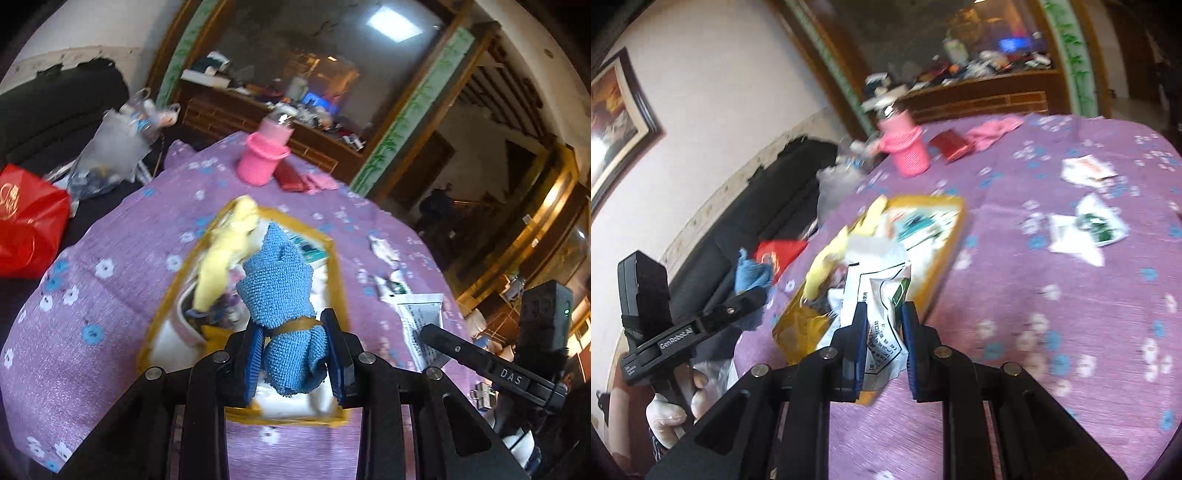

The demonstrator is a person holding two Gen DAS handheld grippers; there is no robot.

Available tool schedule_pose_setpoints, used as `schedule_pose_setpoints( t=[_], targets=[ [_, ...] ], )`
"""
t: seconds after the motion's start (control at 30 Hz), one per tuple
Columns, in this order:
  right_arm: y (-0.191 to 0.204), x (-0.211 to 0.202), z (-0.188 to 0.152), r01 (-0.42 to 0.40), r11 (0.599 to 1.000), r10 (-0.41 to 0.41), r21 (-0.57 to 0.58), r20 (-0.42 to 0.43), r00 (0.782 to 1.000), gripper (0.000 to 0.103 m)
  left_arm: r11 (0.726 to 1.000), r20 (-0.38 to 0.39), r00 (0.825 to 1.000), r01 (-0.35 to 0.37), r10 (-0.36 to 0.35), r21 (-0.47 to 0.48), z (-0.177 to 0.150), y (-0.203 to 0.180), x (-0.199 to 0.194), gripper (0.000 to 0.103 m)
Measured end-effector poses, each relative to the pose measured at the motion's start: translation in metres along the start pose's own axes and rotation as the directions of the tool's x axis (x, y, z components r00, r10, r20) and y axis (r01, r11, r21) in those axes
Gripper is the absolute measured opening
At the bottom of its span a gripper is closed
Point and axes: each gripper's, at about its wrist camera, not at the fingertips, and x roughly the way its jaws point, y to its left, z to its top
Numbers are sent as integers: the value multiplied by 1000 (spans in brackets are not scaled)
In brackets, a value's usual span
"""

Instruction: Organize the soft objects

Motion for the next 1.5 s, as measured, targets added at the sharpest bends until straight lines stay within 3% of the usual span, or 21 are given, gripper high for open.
schedule_pose_setpoints(
  t=[0.57, 0.67, 0.73, 0.8, 0.93, 1.07, 1.17, 1.33, 1.5],
  targets=[
    [44, 103, 19, 87, 992, -97, -89, -116, 988, 17, 986, -68, 984, -163, 165, 38, 5, 30, 63, 33],
    [44, 112, 15, 107, 988, -121, -109, -127, 985, 19, 985, -78, 983, -166, 169, 46, 2, 31, 67, 36],
    [43, 113, 14, 124, 985, -139, -119, -124, 983, 19, 983, -77, 981, -175, 179, 53, 0, 29, 69, 45],
    [43, 105, 12, 130, 984, -143, -125, -103, 984, 22, 982, -69, 981, -180, 183, 53, 0, 25, 67, 55],
    [40, 71, 13, 134, 985, -137, -111, -18, 990, 53, 980, -30, 981, -191, 194, 62, 2, 16, 56, 68],
    [27, 30, 6, 154, 985, -148, -78, 78, 986, 56, 979, 12, 981, -192, 192, 70, -1, 4, 38, 72],
    [8, 0, -3, 191, 981, -187, -16, 144, 972, 65, 975, 62, 980, -195, 190, 103, -5, -14, 24, 76],
    [-18, -30, -15, 315, 949, -313, 20, 197, 929, 65, 972, 159, 975, -180, 156, 151, -9, -51, 5, 102],
    [-32, -47, -18, 332, 942, -335, 49, 212, 918, 70, 953, 257, 950, -232, 178, 197, -15, -76, -7, 102]
  ],
)
